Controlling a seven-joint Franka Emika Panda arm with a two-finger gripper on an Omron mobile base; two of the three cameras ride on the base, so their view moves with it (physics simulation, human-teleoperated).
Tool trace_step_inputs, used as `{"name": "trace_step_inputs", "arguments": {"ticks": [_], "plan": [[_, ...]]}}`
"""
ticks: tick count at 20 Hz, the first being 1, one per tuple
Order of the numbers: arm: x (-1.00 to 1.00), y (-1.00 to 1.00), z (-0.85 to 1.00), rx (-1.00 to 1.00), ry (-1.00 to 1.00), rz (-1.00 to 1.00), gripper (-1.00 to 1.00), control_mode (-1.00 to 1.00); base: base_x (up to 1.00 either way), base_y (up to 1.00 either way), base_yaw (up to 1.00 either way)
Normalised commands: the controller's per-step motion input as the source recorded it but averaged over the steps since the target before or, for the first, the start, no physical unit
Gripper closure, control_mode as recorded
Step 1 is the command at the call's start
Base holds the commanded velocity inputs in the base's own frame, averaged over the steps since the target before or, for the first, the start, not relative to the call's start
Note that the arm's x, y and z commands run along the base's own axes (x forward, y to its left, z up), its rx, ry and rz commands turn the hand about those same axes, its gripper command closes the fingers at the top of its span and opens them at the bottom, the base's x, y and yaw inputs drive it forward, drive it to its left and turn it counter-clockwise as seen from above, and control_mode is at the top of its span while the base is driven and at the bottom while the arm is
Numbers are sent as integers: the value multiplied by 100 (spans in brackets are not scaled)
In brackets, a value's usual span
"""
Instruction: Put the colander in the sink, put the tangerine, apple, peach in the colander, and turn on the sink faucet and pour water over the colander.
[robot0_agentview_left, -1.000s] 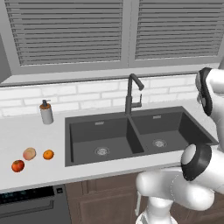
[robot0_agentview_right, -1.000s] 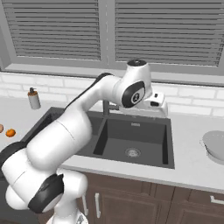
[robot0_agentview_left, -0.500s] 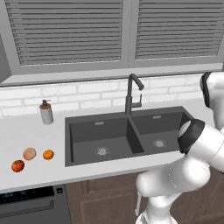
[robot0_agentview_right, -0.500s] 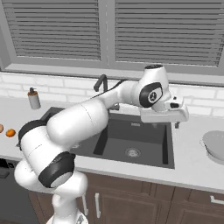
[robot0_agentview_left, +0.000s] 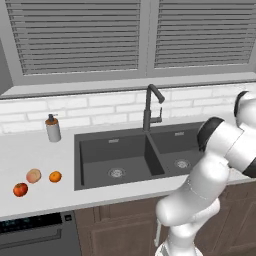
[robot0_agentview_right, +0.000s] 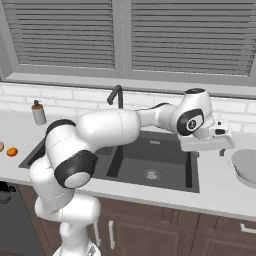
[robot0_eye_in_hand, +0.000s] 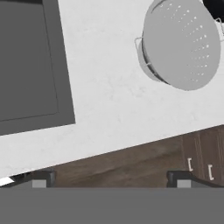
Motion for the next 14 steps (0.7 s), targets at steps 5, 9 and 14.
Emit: {"name": "trace_step_inputs", "arguments": {"ticks": [5,9,14], "plan": [[26,-55,-24,0,0,9,-100,-100,0,0,0],[38,-42,-23,0,0,13,-100,-100,0,0,0],[45,-45,-17,3,0,15,-100,-100,0,0,0]]}}
